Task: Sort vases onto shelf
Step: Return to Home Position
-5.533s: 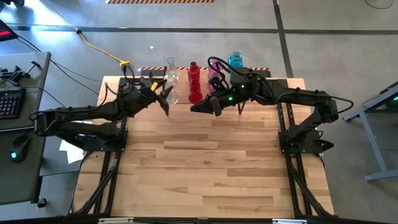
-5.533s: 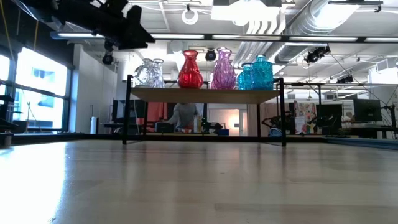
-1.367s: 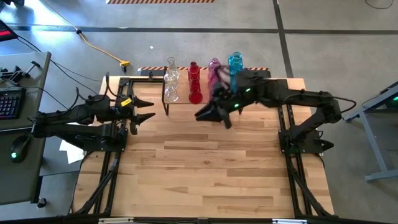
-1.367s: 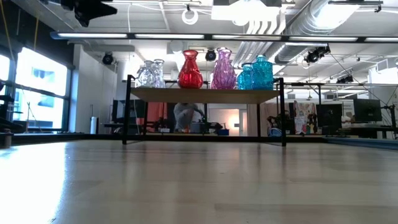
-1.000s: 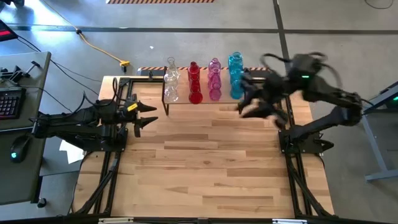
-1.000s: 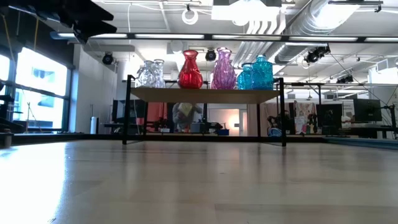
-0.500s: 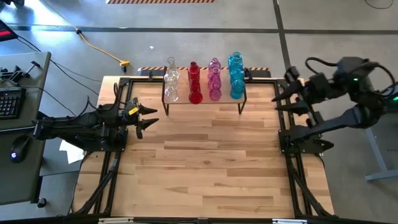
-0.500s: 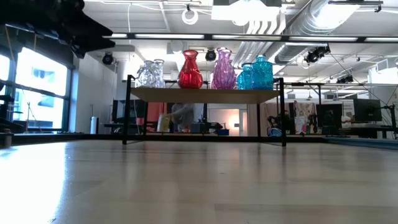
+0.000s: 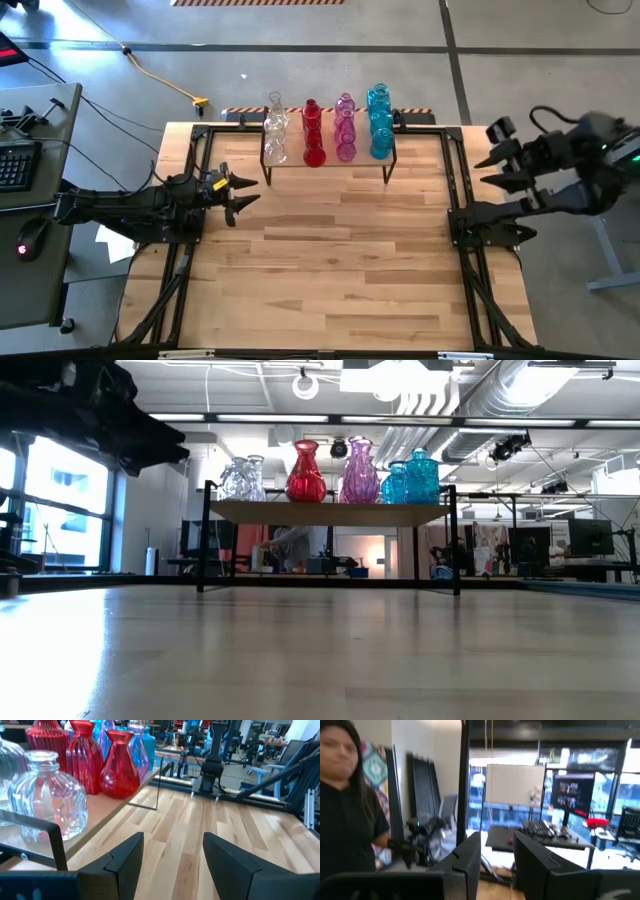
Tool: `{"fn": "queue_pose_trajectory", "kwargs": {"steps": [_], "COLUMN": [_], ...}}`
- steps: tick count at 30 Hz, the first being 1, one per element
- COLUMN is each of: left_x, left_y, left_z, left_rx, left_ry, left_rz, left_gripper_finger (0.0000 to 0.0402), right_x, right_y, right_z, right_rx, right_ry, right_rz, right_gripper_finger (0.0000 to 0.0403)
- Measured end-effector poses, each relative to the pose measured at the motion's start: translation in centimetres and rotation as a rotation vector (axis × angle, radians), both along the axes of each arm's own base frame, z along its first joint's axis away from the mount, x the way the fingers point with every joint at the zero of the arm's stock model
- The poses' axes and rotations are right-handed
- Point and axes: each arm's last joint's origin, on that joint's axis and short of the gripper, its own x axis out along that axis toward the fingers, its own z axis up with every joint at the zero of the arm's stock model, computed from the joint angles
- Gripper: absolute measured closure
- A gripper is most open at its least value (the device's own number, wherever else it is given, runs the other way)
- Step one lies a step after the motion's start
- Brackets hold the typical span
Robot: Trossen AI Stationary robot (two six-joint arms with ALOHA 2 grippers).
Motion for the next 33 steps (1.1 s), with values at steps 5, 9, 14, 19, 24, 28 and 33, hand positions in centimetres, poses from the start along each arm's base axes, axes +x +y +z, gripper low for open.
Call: {"fn": "queue_pose_trajectory", "kwargs": {"steps": [5, 9, 14, 19, 24, 28, 33], "left_x": [0.0, 0.0, 0.0, 0.0, 0.0, 0.0, -0.1], "left_y": [0.0, 0.0, 0.0, -0.1, -0.1, -0.1, -0.1], "left_z": [-0.3, -0.3, -0.4, -0.8, -0.8, -0.8, -0.8], "left_rx": [0.008, 0.016, 0.016, 0.015, 0.016, 0.018, 0.034], "left_ry": [0.009, 0.012, 0.029, 0.067, 0.066, 0.066, 0.076], "left_rz": [-0.01, -0.013, -0.014, -0.035, -0.041, -0.042, -0.044], "left_gripper_finger": [0.0204, 0.0204, 0.0204, 0.0204, 0.0204, 0.0204, 0.0204], "right_x": [0.3, 0.9, 2.1, 3.5, 5.0, 5.7, 6.2], "right_y": [0.0, 0.0, 0.0, 0.0, 0.0, 0.0, -0.1], "right_z": [-4.8, -8.7, -13.7, -18.3, -22.4, -24.9, -27.5], "right_rx": [0.077, 0.098, 0.083, 0.106, 0.113, 0.151, 0.192], "right_ry": [-0.014, -0.027, -0.009, 0.013, 0.033, 0.052, 0.039], "right_rz": [0.016, 0.02, 0.016, 0.021, 0.021, 0.024, -0.026], "right_gripper_finger": [0.03, 0.03, 0.03, 0.03, 0.03, 0.03, 0.03]}}
